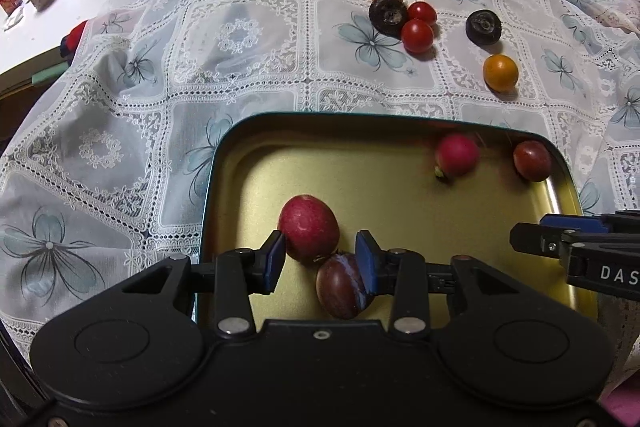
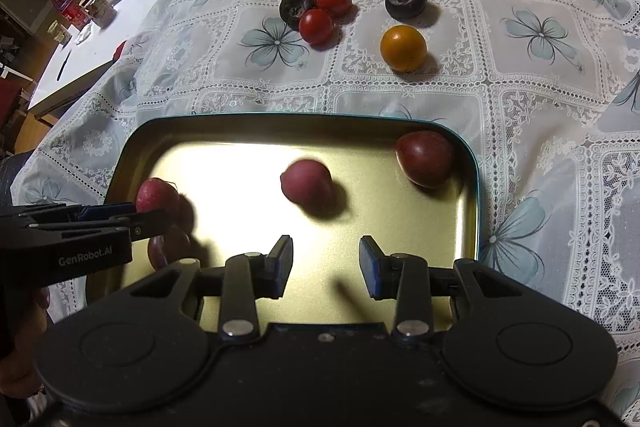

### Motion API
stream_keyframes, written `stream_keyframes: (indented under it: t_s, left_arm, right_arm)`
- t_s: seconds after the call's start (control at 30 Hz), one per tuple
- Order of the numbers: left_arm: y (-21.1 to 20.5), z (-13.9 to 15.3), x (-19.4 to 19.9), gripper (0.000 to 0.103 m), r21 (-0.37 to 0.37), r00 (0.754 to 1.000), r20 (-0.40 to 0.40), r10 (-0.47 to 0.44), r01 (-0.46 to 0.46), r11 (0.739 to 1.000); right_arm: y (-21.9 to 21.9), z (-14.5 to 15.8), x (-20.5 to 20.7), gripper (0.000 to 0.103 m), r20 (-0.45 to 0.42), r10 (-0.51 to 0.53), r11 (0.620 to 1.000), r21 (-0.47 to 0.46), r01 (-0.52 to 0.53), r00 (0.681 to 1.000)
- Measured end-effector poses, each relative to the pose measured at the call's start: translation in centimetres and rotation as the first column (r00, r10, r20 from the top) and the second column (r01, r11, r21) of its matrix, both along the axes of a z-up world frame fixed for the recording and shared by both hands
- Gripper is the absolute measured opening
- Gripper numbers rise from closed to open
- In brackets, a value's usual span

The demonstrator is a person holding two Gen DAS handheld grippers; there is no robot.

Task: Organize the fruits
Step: 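Lower the radish into the tray and open the left gripper, then grasp an orange cherry tomato with the right gripper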

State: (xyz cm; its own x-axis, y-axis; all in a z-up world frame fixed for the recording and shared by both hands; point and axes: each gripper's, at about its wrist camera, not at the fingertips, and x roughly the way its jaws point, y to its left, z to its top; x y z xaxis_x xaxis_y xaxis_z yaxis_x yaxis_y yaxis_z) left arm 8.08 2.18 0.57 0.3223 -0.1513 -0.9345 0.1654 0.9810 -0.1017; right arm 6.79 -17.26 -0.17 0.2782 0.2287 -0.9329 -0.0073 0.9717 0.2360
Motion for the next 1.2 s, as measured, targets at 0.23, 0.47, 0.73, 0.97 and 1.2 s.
stream_keyframes:
  t_s: [0.23, 0.47, 0.73, 0.97, 1.2]
  left_arm:
    - [-0.2, 0.4, 0.8, 0.047, -0.007, 1.0, -0.002, 0.004, -0.004, 1.0]
    - [-0.6, 0.5, 1.9, 0.047, -0.012, 1.0, 0.001, 0.009, -0.009, 1.0]
    - [-1.7, 0.9, 3.7, 0.047, -0.031, 1.0, -0.019, 0.005, -0.005, 1.0]
    - [-2.7, 0.9, 5.7, 0.047, -0.02, 1.0, -0.015, 0.012, -0.012, 1.0]
    - [-3.0, 0.9, 8.0, 0.047, -0.001, 0.999, -0.002, 0.04, -0.04, 0.999]
  right_arm:
    - [-1.0, 1.0, 0.5, 0.039, 0.017, -0.029, 1.0, 0.002, 0.029, 0.999]
    - [-4.3, 2.4, 2.5, 0.039, 0.054, -0.144, 0.989, -0.019, 0.146, 0.988]
    - [-6.6, 2.0, 5.9, 0.039, 0.022, -0.217, 0.976, -0.017, 0.217, 0.976]
    - [-6.0, 1.0, 9.2, 0.039, -0.012, -0.222, 0.975, -0.015, 0.222, 0.975]
    - [-4.2, 0.6, 12.1, 0.04, 0.037, -0.21, 0.975, -0.064, 0.212, 0.977]
